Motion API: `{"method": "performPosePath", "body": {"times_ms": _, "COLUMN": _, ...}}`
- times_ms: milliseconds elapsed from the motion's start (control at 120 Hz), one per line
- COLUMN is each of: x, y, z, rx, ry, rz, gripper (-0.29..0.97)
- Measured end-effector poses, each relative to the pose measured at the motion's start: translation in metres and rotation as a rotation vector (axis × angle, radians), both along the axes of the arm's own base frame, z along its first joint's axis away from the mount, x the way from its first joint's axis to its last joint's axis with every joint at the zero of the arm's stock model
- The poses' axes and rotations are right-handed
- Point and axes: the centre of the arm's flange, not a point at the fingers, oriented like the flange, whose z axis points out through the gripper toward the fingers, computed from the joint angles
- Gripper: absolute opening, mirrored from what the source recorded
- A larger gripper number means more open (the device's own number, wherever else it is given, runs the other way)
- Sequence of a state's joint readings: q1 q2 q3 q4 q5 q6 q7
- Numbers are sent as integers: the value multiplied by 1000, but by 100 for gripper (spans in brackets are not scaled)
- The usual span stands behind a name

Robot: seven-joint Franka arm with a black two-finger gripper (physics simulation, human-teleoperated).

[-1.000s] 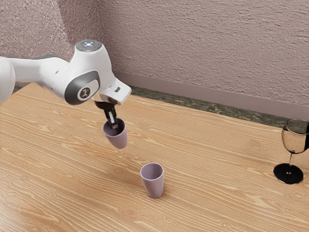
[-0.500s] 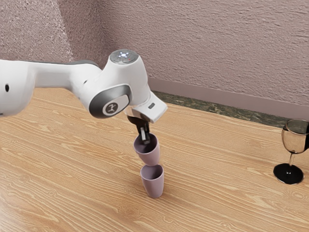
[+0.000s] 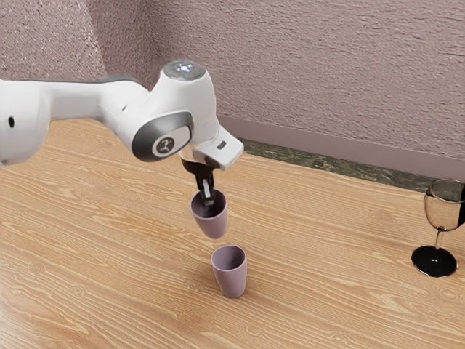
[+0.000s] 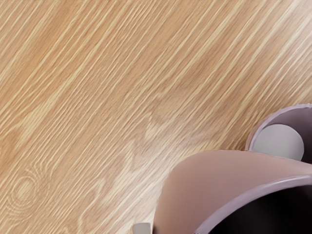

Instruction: Place the left cup onto the right cup

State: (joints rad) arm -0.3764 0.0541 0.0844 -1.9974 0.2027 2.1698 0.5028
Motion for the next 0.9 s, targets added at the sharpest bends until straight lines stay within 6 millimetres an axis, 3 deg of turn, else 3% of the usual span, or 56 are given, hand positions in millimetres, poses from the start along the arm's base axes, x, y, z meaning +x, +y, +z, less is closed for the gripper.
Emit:
{"method": "performPosePath", "body": {"times_ms": 175, "x": -8, "y": -29, "z": 0, "rx": -4, "ry": 2, "rz": -51, "gripper": -11}}
{"method": "performPosePath", "body": {"times_ms": 433, "x": -6, "y": -16, "z": -4, "rx": -26, "ry": 29, "rz": -1, "gripper": -11}}
{"method": "performPosePath", "body": {"times_ms": 708, "x": -12, "y": -38, "z": -9, "rx": -37, "ry": 41, "rz": -29, "gripper": -11}}
{"method": "performPosePath", "body": {"times_ms": 900, "x": -13, "y": -34, "z": -28, "rx": -57, "ry": 85, "rz": 1, "gripper": -11}}
